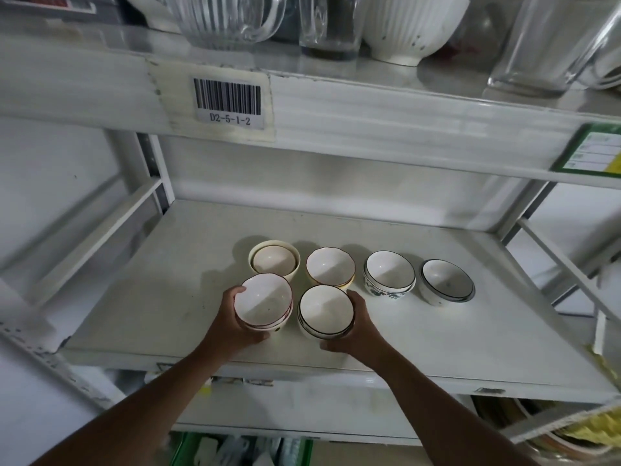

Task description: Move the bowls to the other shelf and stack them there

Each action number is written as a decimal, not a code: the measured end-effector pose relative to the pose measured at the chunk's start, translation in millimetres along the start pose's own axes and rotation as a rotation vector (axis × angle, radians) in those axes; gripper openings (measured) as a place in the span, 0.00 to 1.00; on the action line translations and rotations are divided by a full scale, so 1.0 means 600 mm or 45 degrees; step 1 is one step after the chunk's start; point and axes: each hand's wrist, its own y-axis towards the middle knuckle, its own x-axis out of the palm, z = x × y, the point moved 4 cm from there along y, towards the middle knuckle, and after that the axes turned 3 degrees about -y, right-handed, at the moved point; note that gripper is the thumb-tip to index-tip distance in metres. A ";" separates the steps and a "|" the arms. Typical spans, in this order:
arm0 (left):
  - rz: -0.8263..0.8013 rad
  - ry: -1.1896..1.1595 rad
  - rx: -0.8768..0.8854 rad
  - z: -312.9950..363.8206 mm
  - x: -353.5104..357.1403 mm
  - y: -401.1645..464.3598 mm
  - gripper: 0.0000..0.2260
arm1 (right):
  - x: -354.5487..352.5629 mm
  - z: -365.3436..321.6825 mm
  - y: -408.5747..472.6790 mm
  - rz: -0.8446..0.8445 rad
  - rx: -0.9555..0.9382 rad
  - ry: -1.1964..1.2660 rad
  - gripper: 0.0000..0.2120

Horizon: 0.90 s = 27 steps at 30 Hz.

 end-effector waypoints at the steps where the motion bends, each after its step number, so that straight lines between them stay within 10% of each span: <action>1: -0.003 -0.029 0.009 0.004 -0.005 0.003 0.45 | -0.003 -0.006 -0.001 -0.022 0.006 -0.031 0.56; 6: -0.170 -0.038 -0.010 0.034 -0.023 0.018 0.42 | -0.027 -0.041 -0.003 -0.081 0.021 -0.217 0.65; 16: -0.186 0.144 -0.208 0.054 -0.049 0.036 0.38 | -0.067 -0.117 0.026 -0.075 0.128 -0.382 0.34; 27: 0.041 0.965 -0.259 0.080 -0.148 0.058 0.30 | -0.022 -0.239 0.100 -0.112 -0.009 -0.534 0.29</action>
